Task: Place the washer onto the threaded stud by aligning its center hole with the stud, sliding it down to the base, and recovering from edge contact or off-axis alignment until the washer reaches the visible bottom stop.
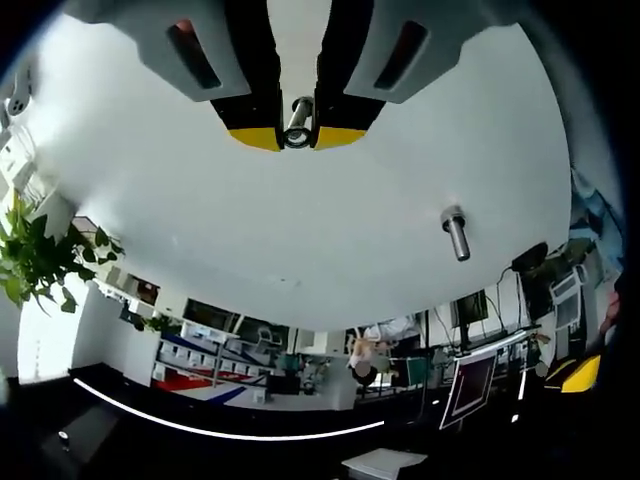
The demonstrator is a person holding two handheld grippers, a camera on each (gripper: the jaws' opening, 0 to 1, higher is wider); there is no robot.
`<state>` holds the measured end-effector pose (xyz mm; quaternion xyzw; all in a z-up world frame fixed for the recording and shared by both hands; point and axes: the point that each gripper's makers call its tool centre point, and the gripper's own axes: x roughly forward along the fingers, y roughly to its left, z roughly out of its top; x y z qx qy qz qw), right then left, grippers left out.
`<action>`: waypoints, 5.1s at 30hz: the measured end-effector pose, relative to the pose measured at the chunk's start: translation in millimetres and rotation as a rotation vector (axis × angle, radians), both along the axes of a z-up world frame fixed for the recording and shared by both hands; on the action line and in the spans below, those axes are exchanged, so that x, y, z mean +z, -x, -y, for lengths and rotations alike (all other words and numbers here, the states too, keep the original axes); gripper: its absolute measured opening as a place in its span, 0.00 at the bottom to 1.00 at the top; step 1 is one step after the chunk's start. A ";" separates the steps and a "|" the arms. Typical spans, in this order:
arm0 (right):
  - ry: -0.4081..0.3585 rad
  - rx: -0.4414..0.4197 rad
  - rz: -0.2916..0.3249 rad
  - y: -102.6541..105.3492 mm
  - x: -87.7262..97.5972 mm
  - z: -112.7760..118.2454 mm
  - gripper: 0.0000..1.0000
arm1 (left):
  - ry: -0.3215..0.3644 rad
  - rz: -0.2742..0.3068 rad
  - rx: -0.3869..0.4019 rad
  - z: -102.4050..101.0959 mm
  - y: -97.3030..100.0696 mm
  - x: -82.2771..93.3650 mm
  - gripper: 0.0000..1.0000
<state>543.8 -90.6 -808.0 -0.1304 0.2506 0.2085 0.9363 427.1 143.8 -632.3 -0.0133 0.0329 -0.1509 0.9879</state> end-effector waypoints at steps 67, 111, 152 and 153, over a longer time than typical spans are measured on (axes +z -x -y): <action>-0.058 -0.070 0.038 68.7 50.8 16.5 0.20 | 0.008 0.035 -0.037 7.6 3.0 7.3 0.24; -0.069 -0.113 -0.011 65.2 8.8 18.7 0.20 | 0.036 0.036 -0.006 2.5 1.4 9.3 0.24; -0.021 -0.099 -0.175 77.9 -56.5 21.6 0.18 | 0.032 0.007 0.009 -3.1 -0.6 1.2 0.24; -0.021 -0.098 -0.177 77.5 -58.5 21.7 0.18 | 0.032 0.006 0.010 -3.1 -0.7 1.1 0.24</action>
